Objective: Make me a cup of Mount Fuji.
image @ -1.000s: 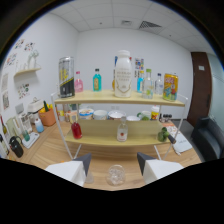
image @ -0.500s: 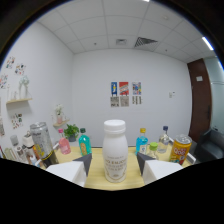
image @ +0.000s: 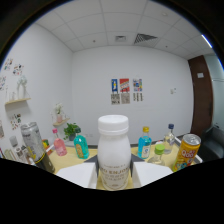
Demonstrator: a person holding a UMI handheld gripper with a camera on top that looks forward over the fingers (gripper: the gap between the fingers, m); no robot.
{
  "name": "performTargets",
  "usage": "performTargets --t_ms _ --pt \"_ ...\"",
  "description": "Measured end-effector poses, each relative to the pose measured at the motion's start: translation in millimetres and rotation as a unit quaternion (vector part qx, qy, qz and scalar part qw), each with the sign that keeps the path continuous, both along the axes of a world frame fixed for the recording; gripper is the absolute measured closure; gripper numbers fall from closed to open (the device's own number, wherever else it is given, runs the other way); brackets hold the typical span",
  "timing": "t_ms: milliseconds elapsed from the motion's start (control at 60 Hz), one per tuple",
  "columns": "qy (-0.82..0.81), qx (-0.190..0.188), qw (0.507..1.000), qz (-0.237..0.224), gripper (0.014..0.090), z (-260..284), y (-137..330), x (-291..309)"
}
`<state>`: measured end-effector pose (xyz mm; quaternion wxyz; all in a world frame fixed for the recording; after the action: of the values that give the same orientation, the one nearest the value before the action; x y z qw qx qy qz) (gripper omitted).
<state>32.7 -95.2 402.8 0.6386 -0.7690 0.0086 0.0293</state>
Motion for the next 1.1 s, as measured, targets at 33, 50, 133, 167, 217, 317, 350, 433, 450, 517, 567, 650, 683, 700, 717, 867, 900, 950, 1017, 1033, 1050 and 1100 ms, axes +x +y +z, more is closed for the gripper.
performTargets --t_ms 33,50,133,167,217,317,350,433,450,517,567,650,683,700,717,867,900,950,1017,1033,1050,1100 --pt "-0.002 0.007 1.000 0.002 0.0562 7 -5 0" --pt "-0.002 0.012 1.000 0.001 0.0560 12 -8 1" --pt "-0.003 0.038 0.999 0.009 0.0564 38 -27 -1" --pt "-0.001 0.048 0.999 0.015 0.0565 49 -37 -2" --pt "0.005 0.064 0.998 0.025 0.0565 63 -52 -2" --pt "0.009 0.083 0.996 0.031 0.0565 71 -85 7" --pt "0.008 0.085 0.996 0.031 0.0566 66 -94 10" --pt "-0.001 0.075 0.997 0.024 0.0568 32 -113 26" --pt "-0.003 0.069 0.997 0.023 0.0567 23 -115 27" --pt "-0.001 0.035 0.999 0.014 0.0568 -21 -124 38" --pt "0.005 0.018 1.000 0.012 0.0566 -61 -129 47" --pt "0.008 -0.022 1.000 -0.003 0.0568 -123 -135 63" --pt "0.012 -0.031 0.999 -0.005 0.0567 -146 -136 66" --pt "0.011 -0.035 0.999 -0.007 0.0567 -156 -136 68" --pt "0.012 -0.040 0.999 -0.009 0.0568 -167 -137 71" --pt "0.005 -0.071 0.997 -0.016 0.0569 -246 -135 85" --pt "-0.010 -0.080 0.997 -0.017 0.0568 -262 -134 89" --pt "-0.049 -0.089 0.995 -0.013 0.0569 -278 -133 93" --pt "-0.115 -0.099 0.988 -0.005 0.0570 -291 -131 97" --pt "-0.134 -0.100 0.986 -0.003 0.0569 -293 -131 98" --pt "-0.153 -0.102 0.983 -0.001 0.0568 -295 -131 99" --pt "-0.214 -0.105 0.971 0.006 0.0569 -297 -129 100"
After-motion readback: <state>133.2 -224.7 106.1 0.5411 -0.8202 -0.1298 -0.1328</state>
